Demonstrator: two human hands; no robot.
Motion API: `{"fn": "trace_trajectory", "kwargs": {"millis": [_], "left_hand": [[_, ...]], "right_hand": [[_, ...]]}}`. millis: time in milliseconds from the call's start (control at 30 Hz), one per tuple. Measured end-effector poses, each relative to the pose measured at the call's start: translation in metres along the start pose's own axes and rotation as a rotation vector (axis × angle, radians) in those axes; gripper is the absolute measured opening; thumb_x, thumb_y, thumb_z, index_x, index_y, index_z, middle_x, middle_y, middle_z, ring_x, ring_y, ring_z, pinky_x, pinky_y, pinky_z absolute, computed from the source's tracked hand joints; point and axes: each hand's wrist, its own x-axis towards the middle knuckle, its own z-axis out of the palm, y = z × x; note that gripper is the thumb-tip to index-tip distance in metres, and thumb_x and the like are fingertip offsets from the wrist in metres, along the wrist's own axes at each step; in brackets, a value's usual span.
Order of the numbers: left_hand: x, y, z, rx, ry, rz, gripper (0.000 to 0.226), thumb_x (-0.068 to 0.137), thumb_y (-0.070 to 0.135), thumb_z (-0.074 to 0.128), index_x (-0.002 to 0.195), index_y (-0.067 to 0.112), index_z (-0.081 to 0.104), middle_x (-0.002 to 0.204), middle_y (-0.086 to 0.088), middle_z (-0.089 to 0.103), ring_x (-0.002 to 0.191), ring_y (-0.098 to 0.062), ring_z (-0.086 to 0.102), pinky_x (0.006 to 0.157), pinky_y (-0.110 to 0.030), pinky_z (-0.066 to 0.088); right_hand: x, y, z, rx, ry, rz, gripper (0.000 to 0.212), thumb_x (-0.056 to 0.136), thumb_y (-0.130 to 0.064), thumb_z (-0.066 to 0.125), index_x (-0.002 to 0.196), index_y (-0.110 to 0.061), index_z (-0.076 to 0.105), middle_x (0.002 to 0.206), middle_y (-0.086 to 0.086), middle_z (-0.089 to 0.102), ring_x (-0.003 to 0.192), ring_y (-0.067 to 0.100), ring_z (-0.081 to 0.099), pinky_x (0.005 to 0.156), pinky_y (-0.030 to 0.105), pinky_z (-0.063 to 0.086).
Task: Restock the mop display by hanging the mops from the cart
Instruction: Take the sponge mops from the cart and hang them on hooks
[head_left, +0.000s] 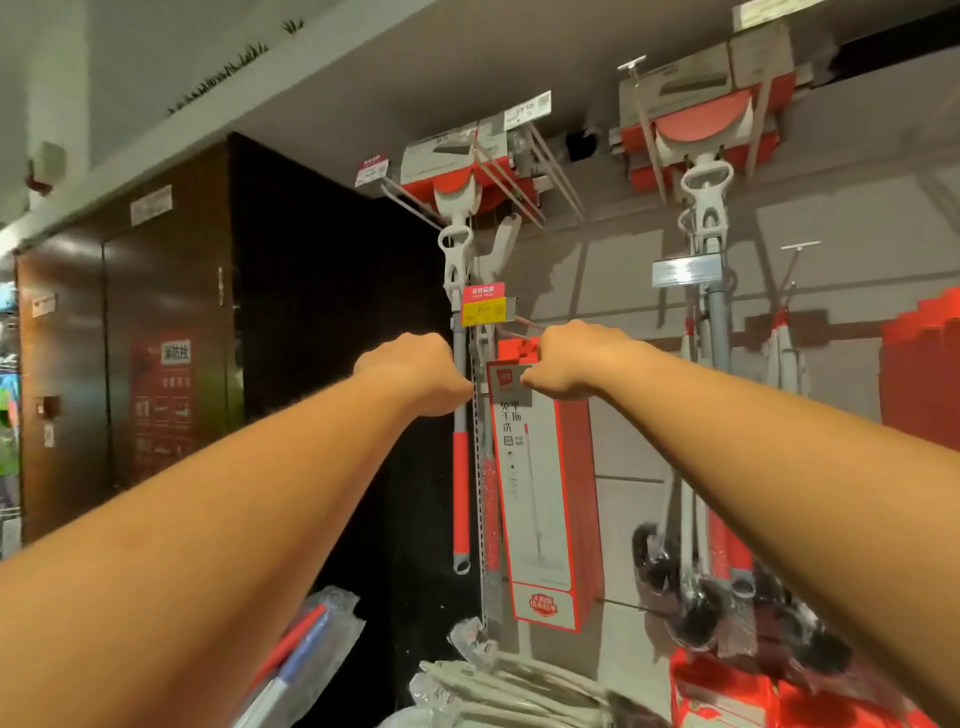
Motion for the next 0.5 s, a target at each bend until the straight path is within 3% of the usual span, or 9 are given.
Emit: {"fn": "trace_trajectory", "kwargs": {"millis": [233,367,500], "left_hand": [[-0.069,-0.08,-0.006,0.031,-0.09,-0.095,0.043,0.094,0.035,0.053,0.133,0.016,0.051,0.127,-0.006,0.058,0.113,-0.025,0.056,0.086,-0.033,0.044],[-0.099,-0.119,-0.012,0.053,-0.144,-0.157,0.046,0.094,0.038,0.051,0.135,0.016,0.049,0.129,-0.007,0.057,0.115,-0.028,0.055,0.093,-0.038,0.045],[-0.123,-0.152,-0.004,0.094,-0.181,-0.226,0.046,0.093,0.041,0.051,0.133,0.018,0.051,0.125,-0.005,0.059,0.111,-0.027,0.056,0.091,-0.039,0.048]], "right_hand": [[-0.034,-0.082,0.02,0.032,-0.072,-0.128,0.026,0.093,-0.031,0.046,0.107,-0.013,0.058,0.098,0.008,0.057,0.086,0.027,0.057,0.069,0.034,0.043],[-0.053,-0.123,0.031,0.088,-0.094,-0.204,0.036,0.096,-0.038,0.045,0.118,-0.012,0.058,0.098,0.005,0.051,0.092,0.028,0.055,0.075,0.034,0.041],[-0.061,-0.159,0.05,0.138,-0.121,-0.257,0.035,0.096,-0.037,0.046,0.119,-0.013,0.057,0.097,0.004,0.052,0.086,0.024,0.051,0.073,0.034,0.038]]}}
